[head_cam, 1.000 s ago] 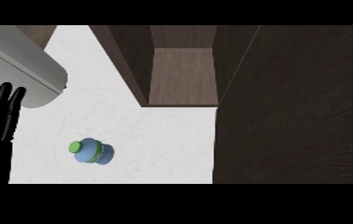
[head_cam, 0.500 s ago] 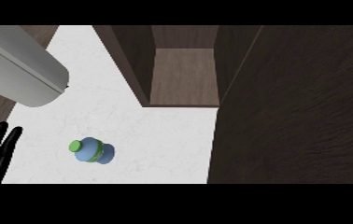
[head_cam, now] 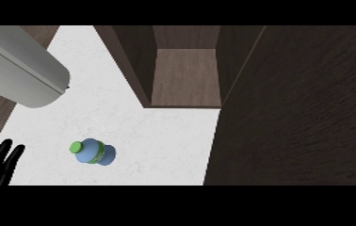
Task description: Pick up the bottled water, place it into the cabinet and close the cabinet
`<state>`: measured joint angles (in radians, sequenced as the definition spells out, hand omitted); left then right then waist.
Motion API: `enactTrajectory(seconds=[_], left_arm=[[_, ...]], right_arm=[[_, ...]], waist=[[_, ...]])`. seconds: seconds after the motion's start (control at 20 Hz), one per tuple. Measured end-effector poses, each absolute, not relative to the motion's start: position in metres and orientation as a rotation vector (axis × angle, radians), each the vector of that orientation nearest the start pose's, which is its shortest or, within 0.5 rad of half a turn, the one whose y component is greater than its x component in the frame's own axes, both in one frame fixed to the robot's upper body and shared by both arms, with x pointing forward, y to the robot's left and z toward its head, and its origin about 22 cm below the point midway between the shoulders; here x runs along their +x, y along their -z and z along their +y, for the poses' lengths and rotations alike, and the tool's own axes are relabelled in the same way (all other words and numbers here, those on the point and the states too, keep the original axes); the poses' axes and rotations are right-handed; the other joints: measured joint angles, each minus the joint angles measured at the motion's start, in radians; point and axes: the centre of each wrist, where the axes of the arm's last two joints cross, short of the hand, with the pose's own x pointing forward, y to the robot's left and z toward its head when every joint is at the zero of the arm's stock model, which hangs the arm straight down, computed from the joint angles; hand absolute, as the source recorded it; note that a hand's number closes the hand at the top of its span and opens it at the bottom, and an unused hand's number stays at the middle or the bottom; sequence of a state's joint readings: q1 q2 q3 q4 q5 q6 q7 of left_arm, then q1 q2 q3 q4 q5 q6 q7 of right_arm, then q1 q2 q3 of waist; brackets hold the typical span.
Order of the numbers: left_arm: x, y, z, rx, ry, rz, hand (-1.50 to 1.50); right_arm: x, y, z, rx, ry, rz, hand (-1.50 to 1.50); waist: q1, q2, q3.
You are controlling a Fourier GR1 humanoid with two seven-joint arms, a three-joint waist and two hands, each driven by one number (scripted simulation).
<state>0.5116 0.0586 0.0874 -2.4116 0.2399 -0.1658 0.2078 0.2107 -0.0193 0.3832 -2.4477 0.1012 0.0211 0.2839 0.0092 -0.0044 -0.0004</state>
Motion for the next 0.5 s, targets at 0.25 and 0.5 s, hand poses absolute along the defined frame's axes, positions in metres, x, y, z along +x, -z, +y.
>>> enactTrajectory(seconds=[0.25, 0.5], left_arm=[[0.099, -0.118, 0.273, -0.002, -0.025, -1.730, -1.50], [0.103, -0.115, 0.273, 0.010, 0.010, -1.737, -1.50]], right_arm=[[0.129, -0.162, -0.177, 0.243, -0.191, -1.960, -1.50], [0.131, -0.167, -0.172, 0.252, -0.187, -1.958, -1.50]], waist=[[-0.003, 0.001, 0.000], [-0.006, 0.002, 0.000]])
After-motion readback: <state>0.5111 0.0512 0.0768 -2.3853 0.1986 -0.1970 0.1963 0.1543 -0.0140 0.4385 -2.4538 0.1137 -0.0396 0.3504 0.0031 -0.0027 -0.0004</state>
